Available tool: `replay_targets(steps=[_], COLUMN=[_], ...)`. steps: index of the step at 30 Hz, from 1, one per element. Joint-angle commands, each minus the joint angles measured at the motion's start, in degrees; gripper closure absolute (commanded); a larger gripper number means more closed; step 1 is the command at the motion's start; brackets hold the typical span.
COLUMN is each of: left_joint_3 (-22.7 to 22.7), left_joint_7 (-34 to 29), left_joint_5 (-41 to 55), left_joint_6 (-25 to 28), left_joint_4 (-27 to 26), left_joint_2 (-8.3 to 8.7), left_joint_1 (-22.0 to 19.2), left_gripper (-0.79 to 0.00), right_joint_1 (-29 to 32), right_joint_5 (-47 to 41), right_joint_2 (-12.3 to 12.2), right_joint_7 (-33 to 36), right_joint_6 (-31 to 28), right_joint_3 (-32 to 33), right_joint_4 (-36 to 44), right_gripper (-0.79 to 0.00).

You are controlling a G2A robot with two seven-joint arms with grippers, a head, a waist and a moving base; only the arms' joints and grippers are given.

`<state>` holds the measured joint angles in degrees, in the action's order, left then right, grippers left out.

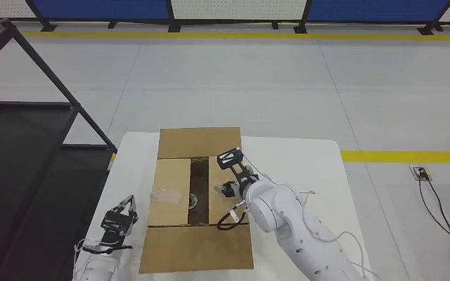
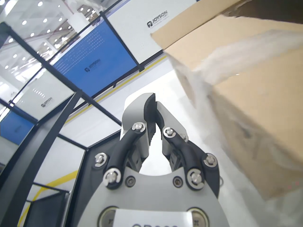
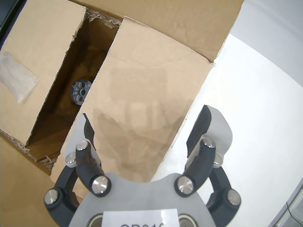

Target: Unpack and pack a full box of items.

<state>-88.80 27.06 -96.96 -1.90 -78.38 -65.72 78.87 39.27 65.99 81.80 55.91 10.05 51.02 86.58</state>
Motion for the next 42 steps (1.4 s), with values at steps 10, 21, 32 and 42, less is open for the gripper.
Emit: replay_targets(steps=[10,21,32,42], left_joint_3=[-1.7,-1.5,-0.8,1.9], left_joint_7=[-0.8,-4.3,-3.6,-2.9], left_joint_5=[3.1,9.4,8.3,7.8], left_joint_6=[20.5,30.0,36.0,33.1], left_joint_4=[6.1,9.4,11.6,12.0], left_joint_2=[1.23,1.54,2.33,2.09], left_joint_1=[-4.3,-8.7,-10.1,-10.9], left_gripper=[-0.597,-0.465,-0.369,0.0], right_joint_1=[2.5,5.3,7.4,8.7], right_joint_5=[1.7,3.2,3.9,4.6], right_joint_2=[-0.2,-0.4,-0.5,-0.4], right_joint_7=[0.1,0.6,0.5,0.3], right_joint_6=[-0.2,-0.8,-1.6,-2.2], right_joint_3=[2.4,4.8,6.4,6.9], right_joint_4=[2.3,5.0,6.3,7.3], right_gripper=[-0.785,-0.785,-0.785,-0.785])
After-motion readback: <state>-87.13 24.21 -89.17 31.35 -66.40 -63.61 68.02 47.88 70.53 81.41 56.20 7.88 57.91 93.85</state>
